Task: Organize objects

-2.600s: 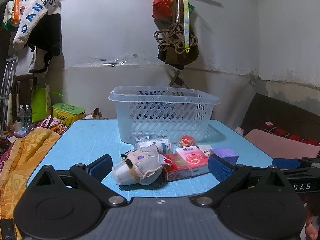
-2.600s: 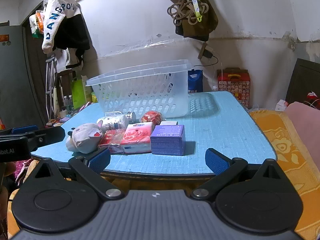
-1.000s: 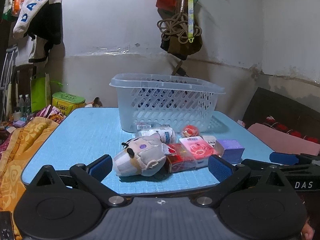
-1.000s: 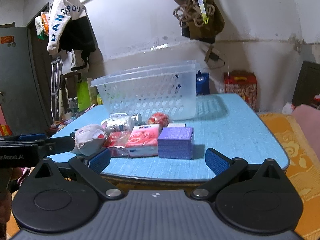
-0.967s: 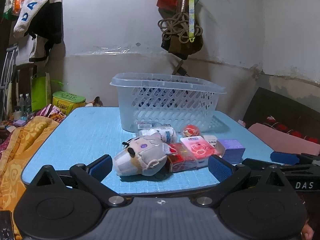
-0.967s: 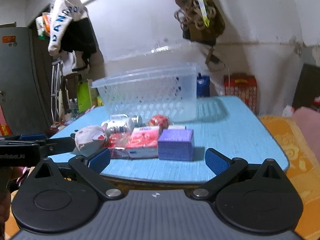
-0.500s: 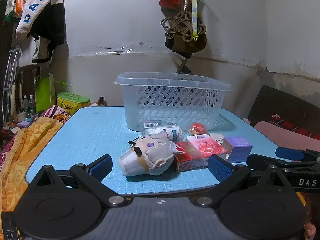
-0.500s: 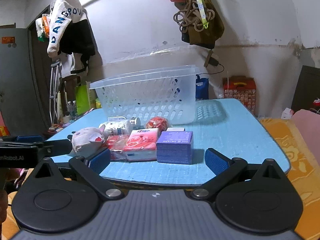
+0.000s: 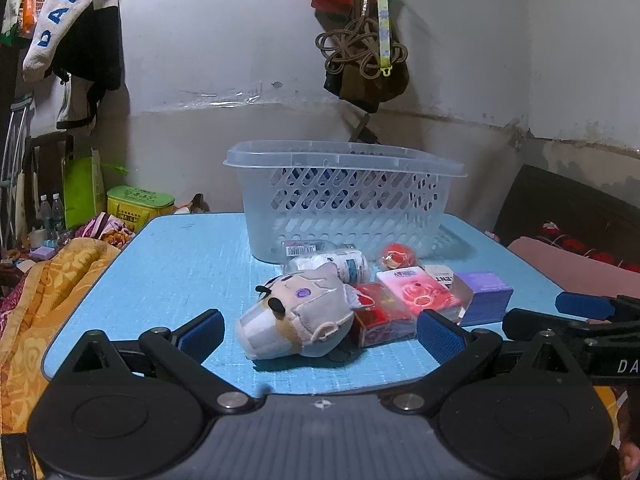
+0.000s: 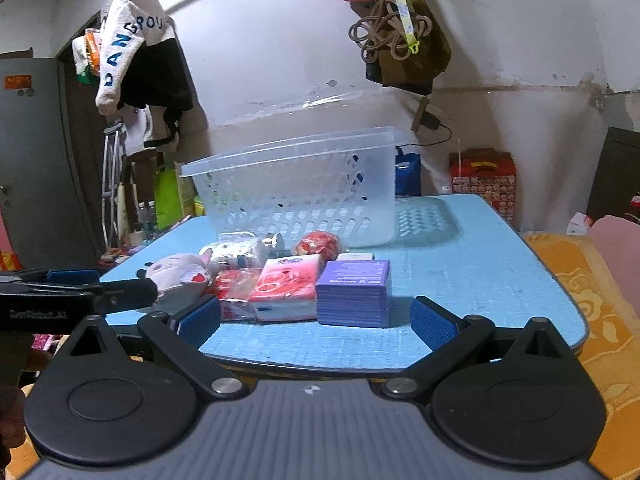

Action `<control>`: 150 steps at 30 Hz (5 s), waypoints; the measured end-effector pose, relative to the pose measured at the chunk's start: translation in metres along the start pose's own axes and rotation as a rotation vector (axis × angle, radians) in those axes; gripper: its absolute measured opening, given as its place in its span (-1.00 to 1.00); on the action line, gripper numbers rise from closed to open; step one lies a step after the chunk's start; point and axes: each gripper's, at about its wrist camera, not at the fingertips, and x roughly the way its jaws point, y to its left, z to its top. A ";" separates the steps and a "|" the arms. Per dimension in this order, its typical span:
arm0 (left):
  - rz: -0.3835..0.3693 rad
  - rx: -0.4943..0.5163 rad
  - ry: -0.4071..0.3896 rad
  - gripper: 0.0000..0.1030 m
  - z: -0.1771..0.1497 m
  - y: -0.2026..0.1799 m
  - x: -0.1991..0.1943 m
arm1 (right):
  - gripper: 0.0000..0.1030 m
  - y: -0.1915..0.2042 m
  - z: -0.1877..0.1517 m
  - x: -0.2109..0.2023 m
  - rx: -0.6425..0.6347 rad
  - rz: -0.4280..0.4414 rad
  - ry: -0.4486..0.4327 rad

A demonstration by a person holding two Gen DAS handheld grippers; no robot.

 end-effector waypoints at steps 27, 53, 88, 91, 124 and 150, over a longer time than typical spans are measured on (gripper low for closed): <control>-0.121 -0.036 -0.058 0.99 -0.017 0.040 0.049 | 0.67 -0.020 -0.004 0.044 0.090 -0.030 -0.029; -0.124 -0.047 -0.112 0.55 -0.023 0.040 0.047 | 0.18 -0.018 -0.002 0.039 0.039 -0.052 -0.080; -0.090 0.004 -0.062 0.91 0.182 0.015 0.160 | 0.84 -0.032 0.165 0.153 -0.105 -0.033 -0.084; -0.066 0.007 -0.134 1.00 0.173 0.013 0.149 | 1.00 -0.029 0.159 0.129 -0.104 -0.059 -0.174; -0.045 0.067 -0.164 1.00 -0.045 -0.023 0.062 | 1.00 -0.026 -0.042 0.023 0.057 -0.165 -0.272; -0.054 0.060 -0.153 0.26 -0.047 -0.023 0.065 | 1.00 0.002 -0.054 0.037 -0.106 -0.092 -0.258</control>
